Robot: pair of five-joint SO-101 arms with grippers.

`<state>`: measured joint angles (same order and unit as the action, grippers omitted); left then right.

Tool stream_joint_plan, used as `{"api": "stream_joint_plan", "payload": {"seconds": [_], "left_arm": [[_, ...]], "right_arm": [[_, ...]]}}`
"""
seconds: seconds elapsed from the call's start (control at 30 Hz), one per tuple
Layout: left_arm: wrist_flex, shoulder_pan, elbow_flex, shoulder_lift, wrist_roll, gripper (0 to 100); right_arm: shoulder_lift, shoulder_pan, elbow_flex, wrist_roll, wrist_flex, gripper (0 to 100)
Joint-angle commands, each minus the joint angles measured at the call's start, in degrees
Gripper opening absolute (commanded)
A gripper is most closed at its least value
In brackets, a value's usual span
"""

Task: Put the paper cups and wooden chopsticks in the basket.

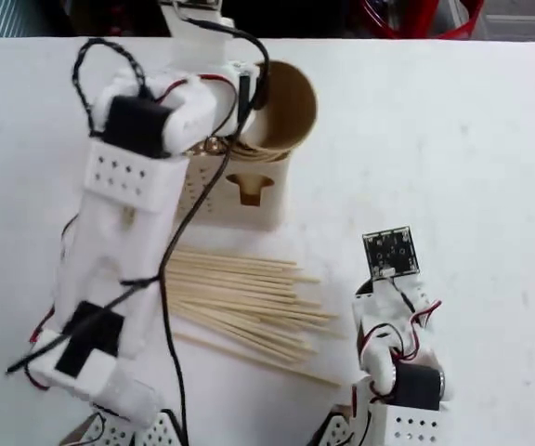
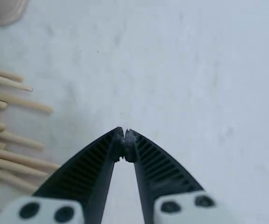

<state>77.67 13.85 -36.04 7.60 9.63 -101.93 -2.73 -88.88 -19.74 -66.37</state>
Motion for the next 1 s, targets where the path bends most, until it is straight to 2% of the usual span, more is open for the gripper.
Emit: {"api": "stream_joint_plan", "payload": {"seconds": [0.0,0.3,0.5,0.63,0.83,0.97], "left_arm": [[-3.2,-1.7,-1.8,4.4,-0.8,18],[-0.3,-6.9,-2.0,8.5,-0.9,18],[1.7,-3.6,-2.8,8.0,-9.8,18],[5.2,-1.6,-9.5,6.8,-10.4,18],[11.3,-2.2,-18.5,6.4,-10.5,18],[13.4,-2.9,-14.0,6.6,-10.6,18]], "right_arm": [[-0.5,0.4,0.2,-0.6,0.1,2.2],[-0.5,0.4,0.2,-0.6,0.1,2.2],[-0.5,0.4,0.2,-0.6,0.1,2.2],[-0.5,0.4,0.2,-0.6,0.1,2.2],[-0.5,0.4,0.2,-0.6,0.1,2.2],[-0.5,0.4,0.2,-0.6,0.1,2.2]]}}
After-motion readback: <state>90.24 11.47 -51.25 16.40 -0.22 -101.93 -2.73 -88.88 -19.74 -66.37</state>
